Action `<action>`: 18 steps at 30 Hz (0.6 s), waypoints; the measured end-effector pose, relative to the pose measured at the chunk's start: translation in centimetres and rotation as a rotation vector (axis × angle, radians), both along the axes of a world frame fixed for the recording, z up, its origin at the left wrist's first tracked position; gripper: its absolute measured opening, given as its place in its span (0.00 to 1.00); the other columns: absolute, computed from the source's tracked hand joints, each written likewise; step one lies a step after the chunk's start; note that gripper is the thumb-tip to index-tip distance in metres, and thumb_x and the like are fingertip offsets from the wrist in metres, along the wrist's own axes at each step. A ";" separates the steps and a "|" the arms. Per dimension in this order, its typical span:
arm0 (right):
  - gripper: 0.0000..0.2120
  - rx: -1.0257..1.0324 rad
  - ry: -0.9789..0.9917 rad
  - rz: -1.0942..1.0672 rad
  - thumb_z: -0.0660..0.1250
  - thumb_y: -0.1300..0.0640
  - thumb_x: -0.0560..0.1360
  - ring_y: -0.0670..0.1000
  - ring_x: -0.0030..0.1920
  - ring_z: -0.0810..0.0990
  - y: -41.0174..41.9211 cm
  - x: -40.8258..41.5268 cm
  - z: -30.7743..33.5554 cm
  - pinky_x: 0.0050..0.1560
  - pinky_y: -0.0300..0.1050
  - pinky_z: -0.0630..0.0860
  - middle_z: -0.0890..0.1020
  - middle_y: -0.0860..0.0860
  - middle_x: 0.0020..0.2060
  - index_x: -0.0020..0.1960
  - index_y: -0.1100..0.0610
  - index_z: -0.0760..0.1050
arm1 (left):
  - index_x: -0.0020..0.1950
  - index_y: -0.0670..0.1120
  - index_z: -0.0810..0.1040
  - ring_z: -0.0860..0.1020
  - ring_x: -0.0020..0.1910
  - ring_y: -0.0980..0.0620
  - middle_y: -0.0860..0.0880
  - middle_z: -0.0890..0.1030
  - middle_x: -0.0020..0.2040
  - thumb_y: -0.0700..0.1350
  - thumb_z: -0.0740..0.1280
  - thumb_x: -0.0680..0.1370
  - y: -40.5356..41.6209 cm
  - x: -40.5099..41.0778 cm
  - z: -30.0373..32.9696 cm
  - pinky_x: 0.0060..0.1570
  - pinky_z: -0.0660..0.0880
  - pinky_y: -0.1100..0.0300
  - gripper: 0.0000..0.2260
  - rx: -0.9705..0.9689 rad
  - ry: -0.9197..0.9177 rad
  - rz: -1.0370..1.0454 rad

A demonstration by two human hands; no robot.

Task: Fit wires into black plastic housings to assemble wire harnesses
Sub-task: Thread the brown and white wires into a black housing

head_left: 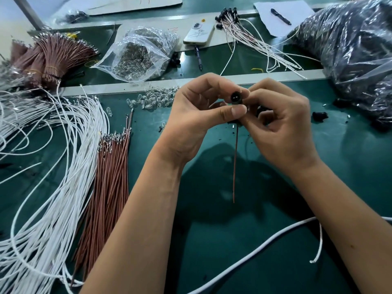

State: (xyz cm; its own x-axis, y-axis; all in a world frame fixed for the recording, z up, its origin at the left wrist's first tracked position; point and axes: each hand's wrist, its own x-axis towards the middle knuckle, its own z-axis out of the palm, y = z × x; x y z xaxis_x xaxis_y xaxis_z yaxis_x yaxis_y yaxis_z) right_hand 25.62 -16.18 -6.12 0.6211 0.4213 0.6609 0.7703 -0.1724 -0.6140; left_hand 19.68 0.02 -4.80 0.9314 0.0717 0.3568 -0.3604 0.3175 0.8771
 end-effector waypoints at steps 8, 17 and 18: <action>0.04 -0.026 -0.043 -0.003 0.73 0.63 0.78 0.52 0.40 0.81 -0.2 0.0 0.3 0.39 0.39 0.73 0.83 0.54 0.41 0.46 0.65 0.84 | 0.44 0.38 0.81 0.81 0.43 0.48 0.41 0.82 0.42 0.24 0.73 0.67 0.0 0.1 0.1 0.46 0.79 0.56 0.12 0.066 -0.007 0.069; 0.06 -0.069 -0.054 -0.010 0.70 0.68 0.77 0.56 0.36 0.77 0.3 0.2 -0.1 0.36 0.53 0.73 0.78 0.55 0.36 0.42 0.66 0.79 | 0.40 0.38 0.79 0.83 0.40 0.49 0.44 0.84 0.39 0.22 0.71 0.66 -0.5 0.2 -0.2 0.44 0.80 0.56 0.12 0.011 -0.013 0.097; 0.06 -0.076 -0.062 -0.015 0.70 0.68 0.77 0.56 0.35 0.76 0.4 0.1 -0.1 0.36 0.53 0.72 0.78 0.55 0.35 0.41 0.67 0.79 | 0.39 0.39 0.80 0.83 0.40 0.48 0.44 0.84 0.39 0.22 0.71 0.66 -0.5 0.2 -0.2 0.44 0.80 0.56 0.12 -0.003 -0.009 0.101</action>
